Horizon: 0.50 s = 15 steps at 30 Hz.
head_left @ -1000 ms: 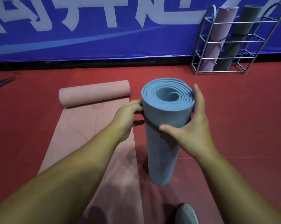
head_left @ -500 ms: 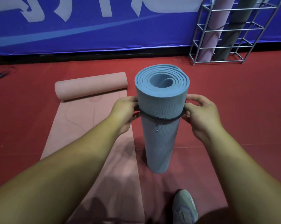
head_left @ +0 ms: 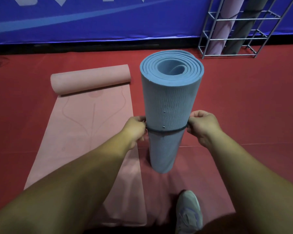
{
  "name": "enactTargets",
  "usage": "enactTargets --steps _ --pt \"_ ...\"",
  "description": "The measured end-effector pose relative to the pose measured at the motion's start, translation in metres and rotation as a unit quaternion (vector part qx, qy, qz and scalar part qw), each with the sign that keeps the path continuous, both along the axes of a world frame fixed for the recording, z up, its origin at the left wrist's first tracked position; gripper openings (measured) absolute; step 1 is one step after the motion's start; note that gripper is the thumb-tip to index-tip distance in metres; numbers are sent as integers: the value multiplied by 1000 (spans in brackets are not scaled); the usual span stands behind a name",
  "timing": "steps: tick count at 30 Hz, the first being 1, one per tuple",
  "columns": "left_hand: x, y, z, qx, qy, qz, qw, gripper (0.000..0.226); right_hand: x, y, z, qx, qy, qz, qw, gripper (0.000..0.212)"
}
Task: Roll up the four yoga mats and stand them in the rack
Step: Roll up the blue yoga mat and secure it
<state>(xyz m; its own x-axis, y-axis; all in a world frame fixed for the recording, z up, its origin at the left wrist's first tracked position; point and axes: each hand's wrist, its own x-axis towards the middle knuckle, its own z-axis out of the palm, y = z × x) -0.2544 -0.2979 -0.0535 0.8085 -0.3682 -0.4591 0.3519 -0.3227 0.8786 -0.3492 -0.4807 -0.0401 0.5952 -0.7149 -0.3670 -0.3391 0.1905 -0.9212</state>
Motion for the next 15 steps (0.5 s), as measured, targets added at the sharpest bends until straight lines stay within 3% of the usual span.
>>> enactTargets --steps 6,11,15 --pt "-2 -9 -41 -15 29 31 999 40 -8 -9 -38 -23 66 5 998 37" --pt "-5 -13 -72 12 57 70 996 19 -11 -9 -74 -31 118 15 992 41" --pt "-8 -6 -92 20 127 71 989 24 -12 -9 -93 -77 204 18 976 51"
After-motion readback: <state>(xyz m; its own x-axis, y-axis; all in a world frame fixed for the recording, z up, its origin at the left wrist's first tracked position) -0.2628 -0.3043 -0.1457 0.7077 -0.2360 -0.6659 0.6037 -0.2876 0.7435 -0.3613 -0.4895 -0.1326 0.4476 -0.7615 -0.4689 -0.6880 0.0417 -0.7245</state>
